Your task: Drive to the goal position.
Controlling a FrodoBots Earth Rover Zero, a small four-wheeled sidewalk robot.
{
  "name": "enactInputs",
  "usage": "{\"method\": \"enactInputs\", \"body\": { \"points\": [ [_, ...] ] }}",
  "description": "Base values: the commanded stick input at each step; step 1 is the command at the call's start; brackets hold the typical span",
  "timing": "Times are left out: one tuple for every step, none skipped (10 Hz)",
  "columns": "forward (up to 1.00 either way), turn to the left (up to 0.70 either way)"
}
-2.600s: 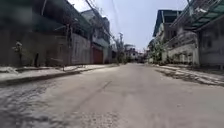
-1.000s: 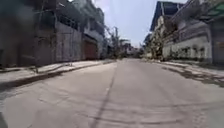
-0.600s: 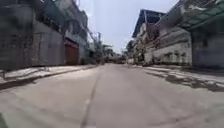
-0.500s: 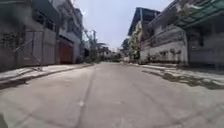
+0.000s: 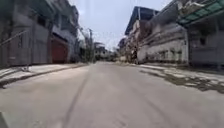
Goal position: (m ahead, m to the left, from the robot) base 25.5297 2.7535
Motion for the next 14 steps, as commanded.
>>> {"method": "enactInputs", "body": {
  "points": [
    [1.0,0.0],
    [1.0,0.0],
    [1.0,0.0],
    [1.0,0.0],
    [1.0,0.0],
    [1.0,0.0],
    [1.0,0.0],
    [1.0,0.0],
    [1.0,0.0],
    [1.0,0.0],
    [1.0,0.0],
    [1.0,0.0],
    [1.0,0.0],
    [1.0,0.0]
  ]
}}
